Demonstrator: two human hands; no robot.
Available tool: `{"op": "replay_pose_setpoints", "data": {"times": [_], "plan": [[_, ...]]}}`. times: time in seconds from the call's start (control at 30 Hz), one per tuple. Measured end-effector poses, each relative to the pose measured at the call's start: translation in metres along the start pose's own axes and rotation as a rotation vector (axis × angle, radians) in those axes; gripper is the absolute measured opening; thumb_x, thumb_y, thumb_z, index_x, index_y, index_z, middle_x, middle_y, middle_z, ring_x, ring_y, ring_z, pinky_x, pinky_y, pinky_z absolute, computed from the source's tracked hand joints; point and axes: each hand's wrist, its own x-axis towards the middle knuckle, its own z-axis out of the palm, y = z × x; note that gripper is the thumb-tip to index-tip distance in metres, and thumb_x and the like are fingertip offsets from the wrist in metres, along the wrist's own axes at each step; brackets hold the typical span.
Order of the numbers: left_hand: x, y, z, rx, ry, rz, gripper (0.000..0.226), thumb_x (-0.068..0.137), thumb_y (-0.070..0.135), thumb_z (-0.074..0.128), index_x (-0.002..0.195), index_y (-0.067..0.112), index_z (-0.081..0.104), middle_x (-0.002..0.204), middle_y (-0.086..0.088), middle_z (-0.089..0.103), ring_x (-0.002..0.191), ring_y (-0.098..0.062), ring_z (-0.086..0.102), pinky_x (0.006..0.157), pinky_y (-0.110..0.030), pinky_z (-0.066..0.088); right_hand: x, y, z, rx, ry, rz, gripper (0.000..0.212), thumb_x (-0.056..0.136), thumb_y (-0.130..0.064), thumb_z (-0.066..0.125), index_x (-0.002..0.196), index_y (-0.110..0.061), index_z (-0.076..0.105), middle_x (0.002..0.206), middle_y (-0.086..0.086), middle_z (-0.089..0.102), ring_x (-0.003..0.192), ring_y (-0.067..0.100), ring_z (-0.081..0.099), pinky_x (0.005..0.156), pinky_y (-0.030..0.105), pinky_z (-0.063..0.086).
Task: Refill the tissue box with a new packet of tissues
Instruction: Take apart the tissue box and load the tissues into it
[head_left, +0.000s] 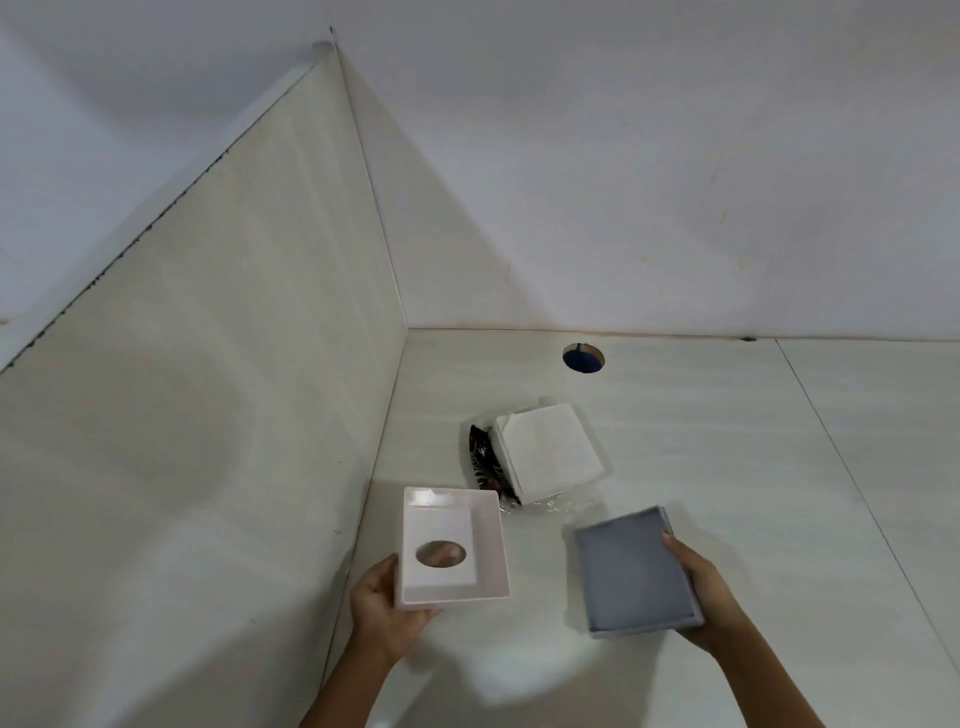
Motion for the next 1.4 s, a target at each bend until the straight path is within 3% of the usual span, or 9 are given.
{"op": "replay_pose_setpoints", "data": {"times": [0.1,0.23,0.37,0.47,0.57,0.67,0.8,1.13,1.4], "plan": [[0.003,0.001,0.008,0.199,0.25,0.147,0.017,0.071,0.015,0.052,0.067,0.01,0.067,0.054,-0.008,0.068,0.052,-0.03,0.063,0.045,-0.025,0.053,0.01,-0.003,-0.004,-0.267,0.281,-0.089,0.029,0.085,-0.021,0.058,0.099,0.003,0.066,0.089,0.021,0.071,0.068,0.028,0.065,0.059,0.031,0.051],[0.012,0.008,0.011,0.812,0.527,0.398,0.019,0.082,0.01,0.047,0.091,0.012,0.064,0.085,-0.013,0.063,0.08,-0.031,0.057,0.07,-0.034,0.043,0.016,-0.012,-0.002,-0.596,0.544,-0.257,0.022,0.079,-0.023,0.061,0.075,-0.002,0.066,0.088,0.025,0.068,0.08,0.038,0.061,0.077,0.045,0.048],[0.002,0.011,0.045,1.08,0.547,0.603,0.033,0.078,-0.003,0.048,0.107,0.006,0.061,0.111,-0.014,0.061,0.106,-0.031,0.054,0.092,-0.041,0.042,0.019,-0.025,0.022,-0.814,0.592,-0.465,0.027,0.086,-0.011,0.056,0.111,-0.006,0.062,0.121,0.015,0.063,0.103,0.03,0.058,0.091,0.034,0.041],[-0.005,0.0,0.084,1.308,0.314,0.978,0.035,0.077,-0.009,0.052,0.109,0.006,0.057,0.109,-0.005,0.057,0.105,-0.019,0.051,0.093,-0.021,0.036,0.036,-0.035,0.041,-0.904,0.48,-0.51,0.039,0.085,-0.012,0.058,0.123,-0.008,0.053,0.13,0.013,0.057,0.11,0.028,0.056,0.094,0.034,0.042],[0.016,-0.01,0.134,1.307,0.036,0.74,0.032,0.079,-0.002,0.051,0.109,0.009,0.055,0.102,0.001,0.053,0.091,-0.013,0.052,0.073,-0.013,0.044,0.059,-0.052,0.06,-0.945,0.303,-0.399,0.056,0.086,-0.019,0.058,0.136,-0.01,0.036,0.139,0.012,0.048,0.124,0.031,0.048,0.101,0.039,0.039],[0.05,-0.015,0.173,1.163,0.132,0.328,0.027,0.08,0.008,0.052,0.106,0.003,0.05,0.1,-0.013,0.055,0.084,-0.025,0.055,0.058,-0.03,0.047,0.077,-0.062,0.075,-0.957,0.207,-0.268,0.062,0.088,-0.024,0.056,0.141,-0.01,0.027,0.143,0.015,0.043,0.127,0.032,0.044,0.104,0.039,0.035],[0.09,-0.006,0.183,0.901,0.287,0.052,0.045,0.079,0.017,0.057,0.117,-0.004,0.045,0.116,-0.025,0.057,0.103,-0.043,0.057,0.084,-0.048,0.051,0.091,-0.056,0.08,-1.026,0.186,-0.234,0.058,0.088,-0.02,0.054,0.139,-0.007,0.029,0.141,0.017,0.043,0.124,0.03,0.045,0.101,0.033,0.035],[0.114,-0.004,0.183,0.917,0.262,-0.085,0.057,0.073,0.015,0.072,0.119,-0.005,0.044,0.106,-0.023,0.055,0.101,-0.045,0.056,0.073,-0.058,0.046,0.104,-0.044,0.071,-0.919,0.25,-0.256,0.053,0.084,-0.003,0.047,0.136,-0.004,0.035,0.138,0.016,0.045,0.123,0.029,0.044,0.101,0.033,0.038],[0.105,-0.021,0.185,1.122,0.274,0.321,0.032,0.069,0.014,0.072,0.091,0.005,0.05,0.099,-0.013,0.062,0.088,-0.028,0.059,0.074,-0.035,0.049,0.102,-0.038,0.058,-0.825,0.27,-0.291,0.043,0.085,-0.009,0.051,0.128,-0.006,0.048,0.126,0.013,0.058,0.111,0.027,0.054,0.095,0.034,0.044]]}}
